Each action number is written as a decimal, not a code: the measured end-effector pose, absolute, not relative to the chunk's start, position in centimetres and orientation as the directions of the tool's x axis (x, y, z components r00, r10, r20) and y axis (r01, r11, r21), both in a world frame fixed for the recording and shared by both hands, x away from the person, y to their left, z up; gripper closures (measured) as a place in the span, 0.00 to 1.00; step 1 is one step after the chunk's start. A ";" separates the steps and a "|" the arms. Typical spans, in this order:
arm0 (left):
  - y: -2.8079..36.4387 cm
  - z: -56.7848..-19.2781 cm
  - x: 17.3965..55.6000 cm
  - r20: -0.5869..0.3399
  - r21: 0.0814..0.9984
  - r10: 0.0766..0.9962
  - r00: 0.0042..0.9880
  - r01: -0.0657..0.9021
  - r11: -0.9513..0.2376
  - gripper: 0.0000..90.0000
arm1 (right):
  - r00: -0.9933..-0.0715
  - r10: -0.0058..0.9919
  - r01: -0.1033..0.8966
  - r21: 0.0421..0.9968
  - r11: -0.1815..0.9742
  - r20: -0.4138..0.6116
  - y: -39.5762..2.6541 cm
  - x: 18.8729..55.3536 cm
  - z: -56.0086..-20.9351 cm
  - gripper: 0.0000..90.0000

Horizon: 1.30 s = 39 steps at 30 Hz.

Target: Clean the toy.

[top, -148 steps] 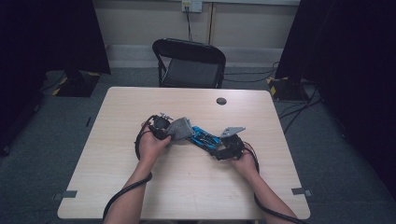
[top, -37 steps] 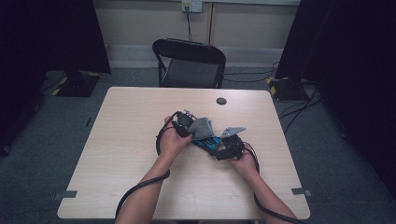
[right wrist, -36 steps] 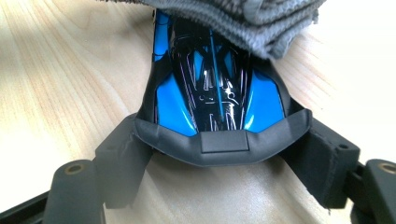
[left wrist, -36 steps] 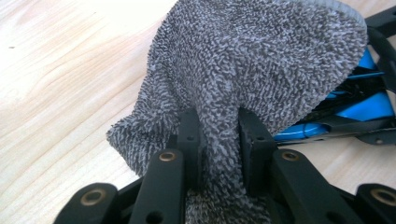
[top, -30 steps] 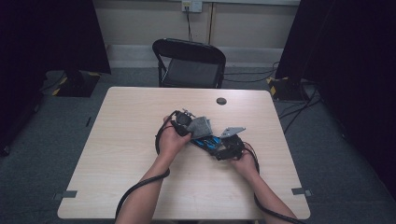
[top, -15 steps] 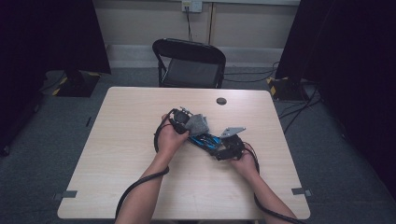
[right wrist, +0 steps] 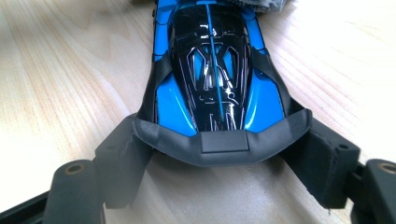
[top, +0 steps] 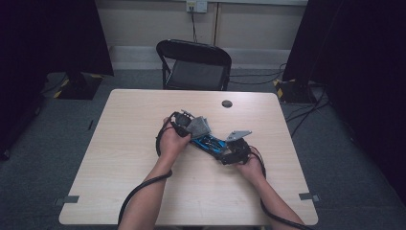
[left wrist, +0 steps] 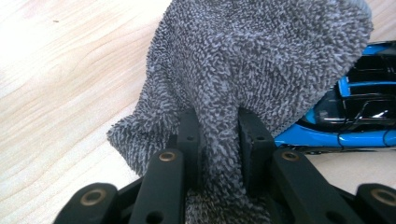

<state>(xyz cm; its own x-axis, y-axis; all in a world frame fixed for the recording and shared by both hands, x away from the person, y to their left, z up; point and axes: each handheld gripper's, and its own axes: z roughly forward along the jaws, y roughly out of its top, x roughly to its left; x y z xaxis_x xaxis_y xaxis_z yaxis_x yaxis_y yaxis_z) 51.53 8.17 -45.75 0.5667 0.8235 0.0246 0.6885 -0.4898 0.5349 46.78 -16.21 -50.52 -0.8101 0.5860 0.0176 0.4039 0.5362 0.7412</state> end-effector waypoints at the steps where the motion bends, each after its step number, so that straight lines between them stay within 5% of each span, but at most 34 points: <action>1: 8.2 -45.8 51.5 0.022 0.532 0.824 0.566 0.691 -0.489 0.82 | -0.810 0.586 0.404 0.741 0.536 0.018 -16.2 46.8 -50.5 0.28; 39: 14.5 -45.2 50.6 -0.021 0.536 0.902 0.431 0.766 -0.354 0.82 | -0.808 0.589 0.406 0.741 0.535 0.018 -16.3 46.7 -50.5 0.28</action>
<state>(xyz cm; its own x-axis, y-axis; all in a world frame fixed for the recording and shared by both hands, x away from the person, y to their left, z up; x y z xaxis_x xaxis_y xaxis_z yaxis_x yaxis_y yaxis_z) 50.62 14.52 -45.25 0.4310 0.9021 -0.0211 0.7663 -0.3536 0.5365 46.68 -16.27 -50.52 -0.8079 0.5891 0.0175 0.4059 0.5346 0.7412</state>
